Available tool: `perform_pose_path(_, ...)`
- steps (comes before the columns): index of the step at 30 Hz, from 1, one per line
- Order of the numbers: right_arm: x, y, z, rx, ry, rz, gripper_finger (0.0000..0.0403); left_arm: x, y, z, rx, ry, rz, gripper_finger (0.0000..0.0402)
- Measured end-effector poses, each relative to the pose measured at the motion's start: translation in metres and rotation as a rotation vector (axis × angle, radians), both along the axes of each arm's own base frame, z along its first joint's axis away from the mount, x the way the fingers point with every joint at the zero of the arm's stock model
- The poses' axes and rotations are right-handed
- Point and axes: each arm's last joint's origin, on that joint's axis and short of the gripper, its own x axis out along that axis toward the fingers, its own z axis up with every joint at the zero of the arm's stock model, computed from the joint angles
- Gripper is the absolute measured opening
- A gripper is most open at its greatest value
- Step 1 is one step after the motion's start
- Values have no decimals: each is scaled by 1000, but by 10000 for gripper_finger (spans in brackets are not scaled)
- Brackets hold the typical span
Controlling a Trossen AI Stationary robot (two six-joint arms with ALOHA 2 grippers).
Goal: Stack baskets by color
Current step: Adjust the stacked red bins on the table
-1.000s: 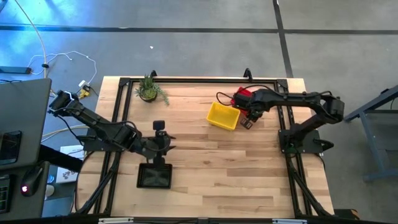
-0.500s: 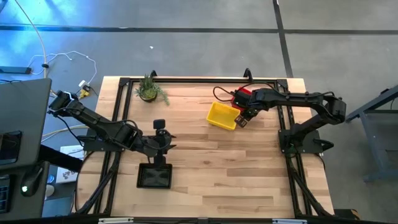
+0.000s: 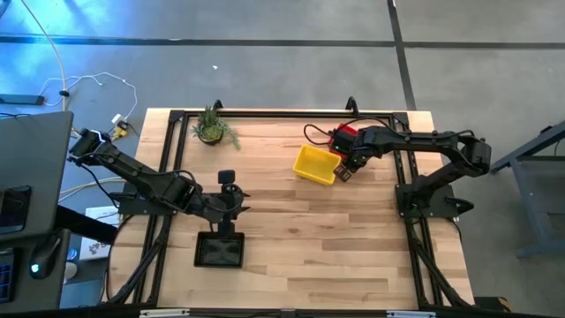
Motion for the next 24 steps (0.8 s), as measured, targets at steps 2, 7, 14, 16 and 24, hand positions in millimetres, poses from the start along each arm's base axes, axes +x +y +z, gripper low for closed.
perform_pose_path(2, 0, 0, 0, -10, 4, -1, 53, 0, 0, 0, 0, 0, 0, 141)
perform_pose_path(7, -1, -4, -2, -12, 13, -41, 53, 0, 0, 0, 5, 3, -5, 141)
perform_pose_path(14, 4, -8, -15, 4, 71, -52, 53, 0, 0, 0, 5, 4, -5, 141)
perform_pose_path(16, 5, -8, -18, 5, 84, -63, 53, 0, 0, 0, 5, 4, -5, 141)
perform_pose_path(24, -4, -19, -22, -56, 172, -161, 53, 0, 0, 0, 8, 8, -7, 141)
